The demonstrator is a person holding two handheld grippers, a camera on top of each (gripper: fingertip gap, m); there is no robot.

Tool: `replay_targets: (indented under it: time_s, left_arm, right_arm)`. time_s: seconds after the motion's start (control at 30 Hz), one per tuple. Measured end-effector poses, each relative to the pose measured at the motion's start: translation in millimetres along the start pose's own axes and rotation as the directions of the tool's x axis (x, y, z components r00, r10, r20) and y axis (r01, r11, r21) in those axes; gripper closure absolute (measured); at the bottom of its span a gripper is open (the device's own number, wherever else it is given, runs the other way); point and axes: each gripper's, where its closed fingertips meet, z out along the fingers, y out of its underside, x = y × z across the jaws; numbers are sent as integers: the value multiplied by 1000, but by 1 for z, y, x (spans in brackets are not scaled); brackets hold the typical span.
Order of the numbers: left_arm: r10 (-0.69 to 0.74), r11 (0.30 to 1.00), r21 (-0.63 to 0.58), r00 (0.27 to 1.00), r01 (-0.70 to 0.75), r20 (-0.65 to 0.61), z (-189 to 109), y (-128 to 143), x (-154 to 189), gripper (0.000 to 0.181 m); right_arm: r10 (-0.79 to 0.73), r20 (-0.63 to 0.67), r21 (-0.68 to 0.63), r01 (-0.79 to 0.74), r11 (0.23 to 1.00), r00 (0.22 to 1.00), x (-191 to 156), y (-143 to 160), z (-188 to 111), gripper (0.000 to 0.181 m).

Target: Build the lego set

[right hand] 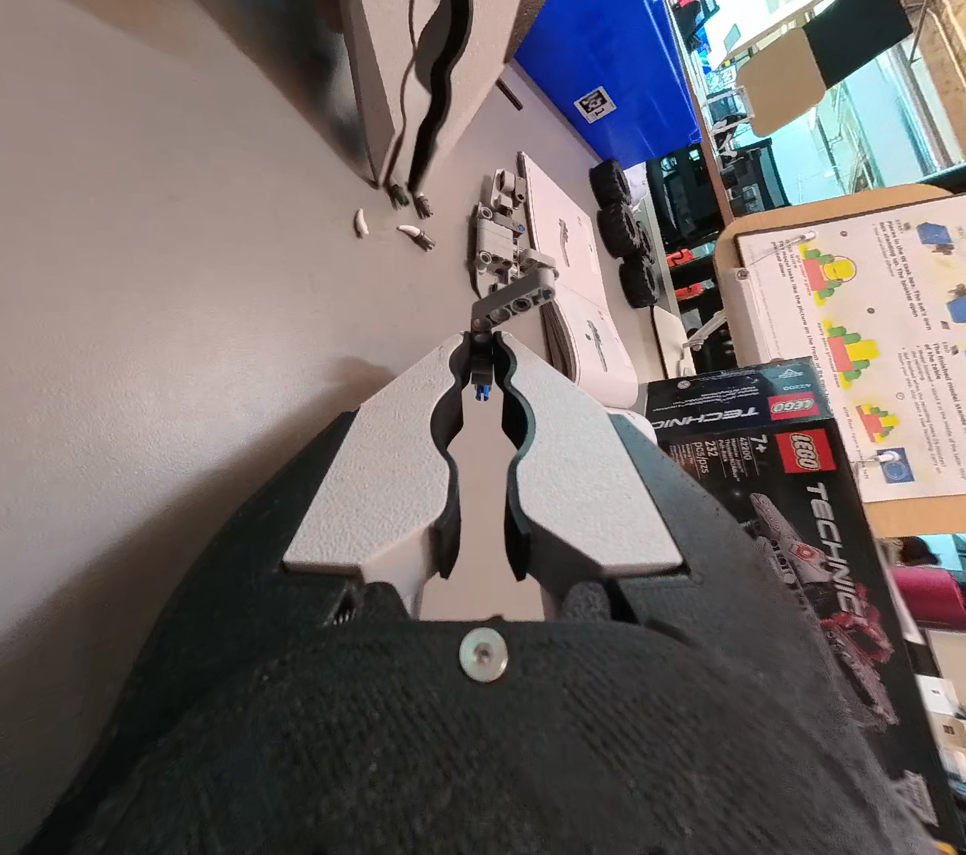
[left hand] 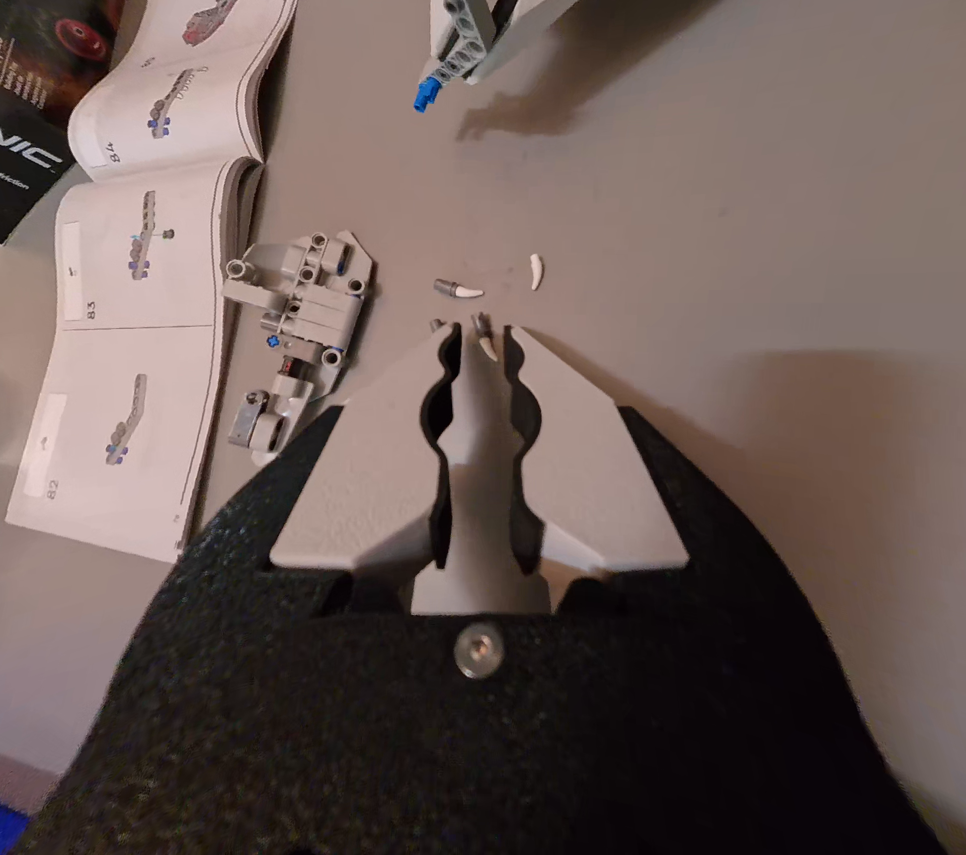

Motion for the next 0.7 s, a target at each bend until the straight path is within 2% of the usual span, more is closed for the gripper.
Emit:
replay_targets:
  time_s: [0.17,0.33,0.43,0.53,0.7]
  left_arm:
    - [-46,993,108,999,48,-22,-16,-20,0,152]
    - [-91,965,244,996,91,-12,-32,-59,-1,149]
    - [-110,949,294,994,111,-19,-30,-79,3,150]
    - [-133,936,324,991,136,-31,-22,-96,9,151]
    - [-146,944,302,989,137,8,-10,-104,11,156]
  right_arm:
    - [-137,-25,-77,135,988,990,0,1,1,176]
    - [-215,-24,-133,210,969,976,0,-2,2,176]
    - [-219,-57,-145,209,967,974,6,-5,1,176]
    - [-285,-79,-195,265,944,955,9,-6,1,176]
    - [-399,-83,-284,362,888,913,11,-2,2,176]
